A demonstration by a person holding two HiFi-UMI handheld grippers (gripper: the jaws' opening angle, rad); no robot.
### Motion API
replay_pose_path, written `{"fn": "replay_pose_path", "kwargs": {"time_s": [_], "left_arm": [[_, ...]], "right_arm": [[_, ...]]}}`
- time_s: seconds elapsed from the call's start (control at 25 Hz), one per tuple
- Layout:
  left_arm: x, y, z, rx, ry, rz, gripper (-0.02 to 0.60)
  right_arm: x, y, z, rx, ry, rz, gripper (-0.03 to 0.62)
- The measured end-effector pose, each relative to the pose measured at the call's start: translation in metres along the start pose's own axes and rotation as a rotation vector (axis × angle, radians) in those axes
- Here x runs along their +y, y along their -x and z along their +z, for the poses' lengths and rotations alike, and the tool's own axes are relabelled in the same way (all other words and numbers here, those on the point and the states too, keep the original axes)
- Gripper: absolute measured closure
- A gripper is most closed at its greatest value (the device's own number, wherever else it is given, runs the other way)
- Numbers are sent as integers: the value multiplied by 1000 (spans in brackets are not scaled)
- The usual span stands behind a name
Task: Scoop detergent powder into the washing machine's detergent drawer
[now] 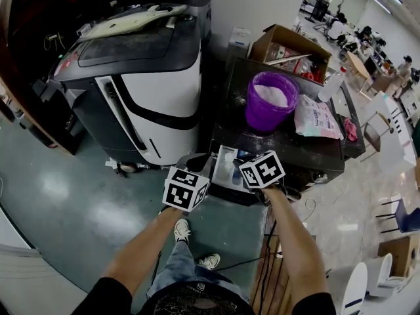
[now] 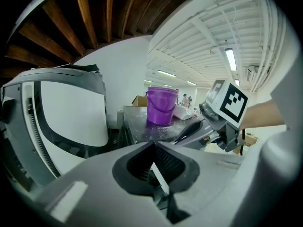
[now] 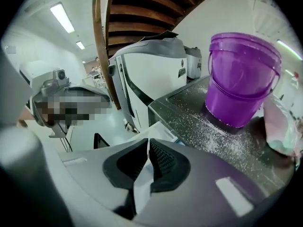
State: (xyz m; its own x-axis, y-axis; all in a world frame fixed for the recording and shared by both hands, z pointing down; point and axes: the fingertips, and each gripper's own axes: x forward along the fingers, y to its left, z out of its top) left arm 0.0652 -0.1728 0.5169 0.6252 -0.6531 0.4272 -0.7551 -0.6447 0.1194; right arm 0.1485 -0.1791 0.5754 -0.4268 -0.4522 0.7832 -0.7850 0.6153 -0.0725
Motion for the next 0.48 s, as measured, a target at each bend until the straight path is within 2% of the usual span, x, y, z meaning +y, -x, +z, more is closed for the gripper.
{"fn": "replay_pose_path", "kwargs": {"time_s": [0.48], "left_arm": [[4,5,-2,-4,3,11,581]], "right_arm": [[10,-4,2,21,218,-61,557]]}}
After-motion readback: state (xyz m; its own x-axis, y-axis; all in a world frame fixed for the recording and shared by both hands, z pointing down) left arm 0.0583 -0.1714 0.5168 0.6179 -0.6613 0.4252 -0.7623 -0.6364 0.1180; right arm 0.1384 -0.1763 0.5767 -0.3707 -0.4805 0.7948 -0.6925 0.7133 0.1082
